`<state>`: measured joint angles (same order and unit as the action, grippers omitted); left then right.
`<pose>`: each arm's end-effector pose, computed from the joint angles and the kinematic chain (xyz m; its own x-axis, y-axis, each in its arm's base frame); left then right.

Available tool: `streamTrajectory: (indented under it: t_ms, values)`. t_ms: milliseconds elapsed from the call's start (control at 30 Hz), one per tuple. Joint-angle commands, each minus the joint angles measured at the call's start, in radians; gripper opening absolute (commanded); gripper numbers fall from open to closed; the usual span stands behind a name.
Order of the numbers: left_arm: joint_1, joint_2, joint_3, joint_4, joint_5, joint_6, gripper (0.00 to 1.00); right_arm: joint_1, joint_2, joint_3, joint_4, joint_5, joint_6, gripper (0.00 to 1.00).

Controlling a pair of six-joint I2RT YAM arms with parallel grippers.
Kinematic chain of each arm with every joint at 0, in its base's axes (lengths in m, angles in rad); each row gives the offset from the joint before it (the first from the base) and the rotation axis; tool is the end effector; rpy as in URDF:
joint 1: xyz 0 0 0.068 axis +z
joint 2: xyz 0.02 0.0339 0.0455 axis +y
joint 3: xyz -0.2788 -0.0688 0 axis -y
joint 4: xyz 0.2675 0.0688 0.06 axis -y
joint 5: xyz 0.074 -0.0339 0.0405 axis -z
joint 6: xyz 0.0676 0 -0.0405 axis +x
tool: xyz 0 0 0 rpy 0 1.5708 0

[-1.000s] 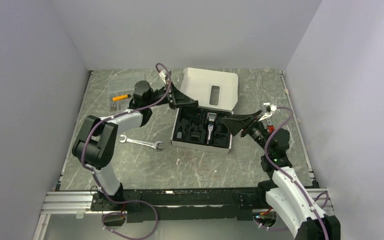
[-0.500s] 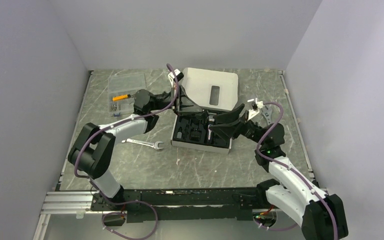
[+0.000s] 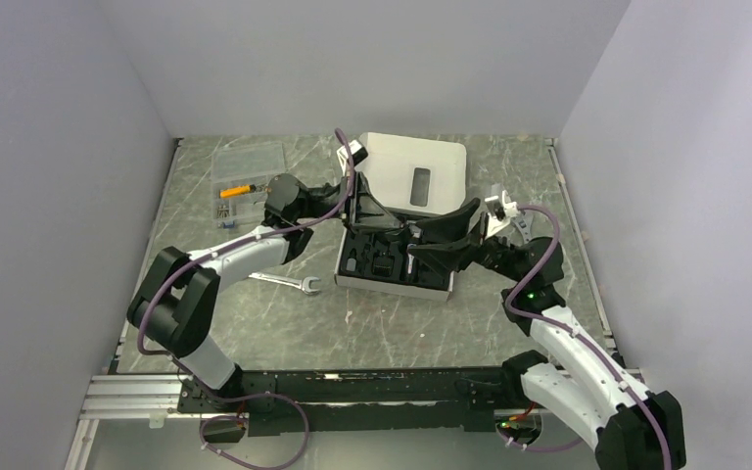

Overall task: Sort the hair-cutting tools
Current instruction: Adjust the haircut tool.

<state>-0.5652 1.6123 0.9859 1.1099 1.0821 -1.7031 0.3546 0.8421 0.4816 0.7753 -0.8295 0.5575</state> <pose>0.2865 -0.2524 0.3330 -0.9554 0.0549 -0.2901 0.2689 -0.2439 -0.9318 0.1846 0.1215 0.3315 -0.1383 0.3298 -0.9339 -0.9361 0.2644 0.2320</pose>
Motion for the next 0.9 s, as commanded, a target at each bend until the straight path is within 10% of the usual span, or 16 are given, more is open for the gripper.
streamTrajectory:
  t_ms: [0, 867]
  values:
    - [-0.017, -0.042, 0.045, -0.038, 0.029, 0.054, 0.00, 0.032, -0.010, 0.053, -0.056, -0.008, -0.097, 0.67]
    - [-0.048, -0.037, 0.066, -0.029, 0.049, 0.067, 0.04, 0.060, 0.040, 0.077, -0.082, -0.118, -0.089, 0.00]
